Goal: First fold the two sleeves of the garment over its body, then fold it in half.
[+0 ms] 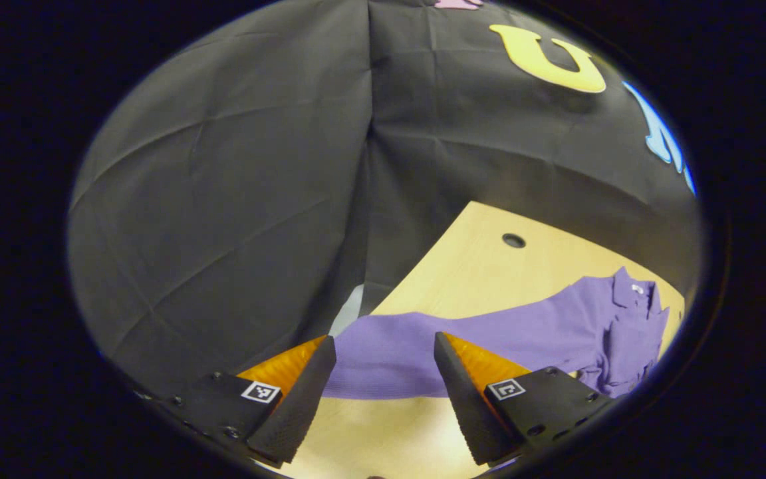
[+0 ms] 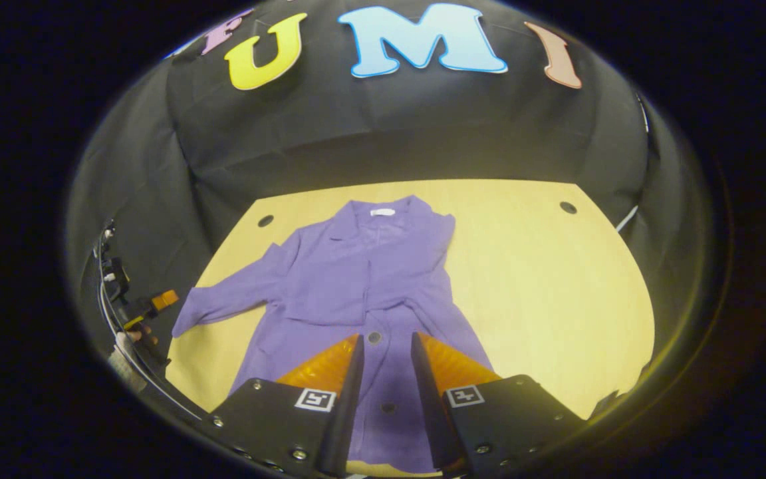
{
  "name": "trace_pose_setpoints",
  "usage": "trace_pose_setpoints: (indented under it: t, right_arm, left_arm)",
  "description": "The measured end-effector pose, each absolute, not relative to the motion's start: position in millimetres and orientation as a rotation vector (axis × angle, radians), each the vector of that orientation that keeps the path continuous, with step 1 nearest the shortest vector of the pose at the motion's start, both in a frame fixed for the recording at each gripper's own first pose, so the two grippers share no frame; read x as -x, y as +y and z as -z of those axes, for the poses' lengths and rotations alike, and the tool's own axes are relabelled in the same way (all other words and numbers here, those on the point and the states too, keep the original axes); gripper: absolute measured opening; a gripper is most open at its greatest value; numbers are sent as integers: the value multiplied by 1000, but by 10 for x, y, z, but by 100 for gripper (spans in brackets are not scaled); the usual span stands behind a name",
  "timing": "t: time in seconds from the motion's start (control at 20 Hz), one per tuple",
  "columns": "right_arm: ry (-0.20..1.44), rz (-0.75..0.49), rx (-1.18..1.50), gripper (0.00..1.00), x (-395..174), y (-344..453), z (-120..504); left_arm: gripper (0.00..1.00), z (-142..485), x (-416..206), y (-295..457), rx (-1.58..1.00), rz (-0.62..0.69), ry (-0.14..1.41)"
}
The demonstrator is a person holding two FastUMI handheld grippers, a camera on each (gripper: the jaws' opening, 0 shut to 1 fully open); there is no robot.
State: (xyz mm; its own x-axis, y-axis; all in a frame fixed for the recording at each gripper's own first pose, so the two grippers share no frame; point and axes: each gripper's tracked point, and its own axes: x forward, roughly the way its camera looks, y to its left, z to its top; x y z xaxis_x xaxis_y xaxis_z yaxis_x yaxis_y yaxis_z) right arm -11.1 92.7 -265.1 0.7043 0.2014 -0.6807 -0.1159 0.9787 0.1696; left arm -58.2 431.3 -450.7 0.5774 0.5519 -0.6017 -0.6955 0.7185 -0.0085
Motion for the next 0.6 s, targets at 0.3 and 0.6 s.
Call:
trace_pose_setpoints:
  t: [0.3, 0.6]
  right_arm:
    - [811, -116, -132, 46, 327, 664, 2751]
    - [844, -61, -144, 46, 472, 425, 2863]
  left_arm:
    - [98, 4878, 674, 4400, 283, -780, 700]
    - [99, 5154, 736, 4437, 309, -794, 749]
